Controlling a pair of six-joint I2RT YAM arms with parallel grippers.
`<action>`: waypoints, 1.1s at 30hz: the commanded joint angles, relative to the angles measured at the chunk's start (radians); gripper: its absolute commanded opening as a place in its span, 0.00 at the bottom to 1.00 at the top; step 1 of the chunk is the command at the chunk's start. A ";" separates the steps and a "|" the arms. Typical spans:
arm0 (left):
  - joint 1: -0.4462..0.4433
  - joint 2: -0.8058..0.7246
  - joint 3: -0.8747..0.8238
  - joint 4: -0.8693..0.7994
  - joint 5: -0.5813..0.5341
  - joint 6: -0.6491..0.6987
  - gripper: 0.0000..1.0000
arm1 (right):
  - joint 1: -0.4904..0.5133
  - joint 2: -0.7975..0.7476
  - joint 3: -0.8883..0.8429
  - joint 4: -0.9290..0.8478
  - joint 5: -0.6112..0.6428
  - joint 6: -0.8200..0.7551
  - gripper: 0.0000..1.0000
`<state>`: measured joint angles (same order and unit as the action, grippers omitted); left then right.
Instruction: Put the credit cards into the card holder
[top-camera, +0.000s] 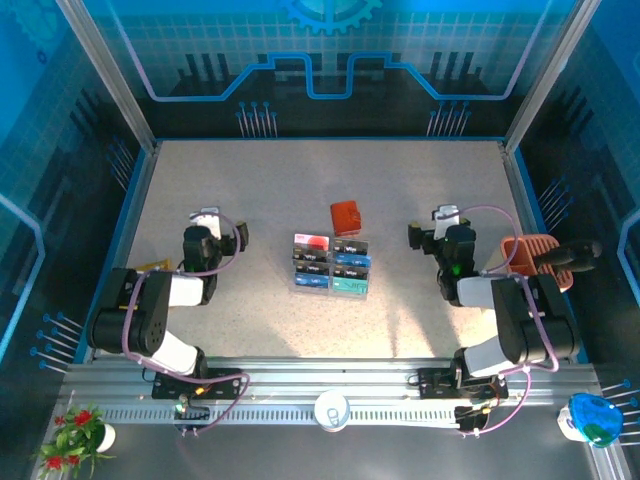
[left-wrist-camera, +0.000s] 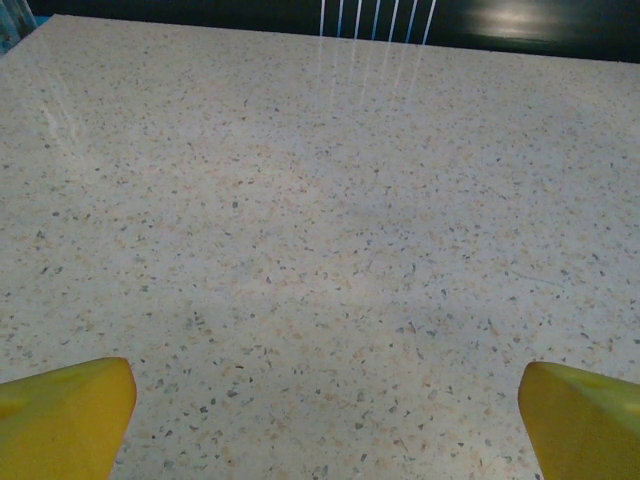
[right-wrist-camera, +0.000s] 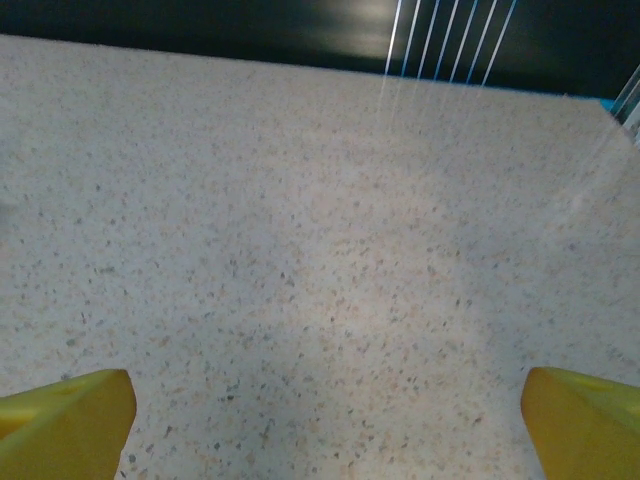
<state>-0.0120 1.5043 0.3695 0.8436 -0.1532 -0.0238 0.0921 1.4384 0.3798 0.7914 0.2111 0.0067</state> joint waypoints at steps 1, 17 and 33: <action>0.001 -0.088 0.047 -0.095 -0.033 -0.007 0.99 | 0.020 -0.127 0.084 -0.183 0.041 0.001 1.00; -0.045 -0.447 0.429 -1.078 0.029 -0.487 0.99 | 0.033 -0.399 0.317 -0.650 -0.517 0.573 0.98; -0.284 -0.590 0.276 -1.408 -0.027 -0.640 0.99 | 0.748 -0.400 0.199 -0.965 -0.204 0.536 0.90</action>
<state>-0.2905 0.9398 0.6651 -0.5201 -0.1604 -0.6132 0.7597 1.0214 0.6170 -0.1440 -0.0826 0.4927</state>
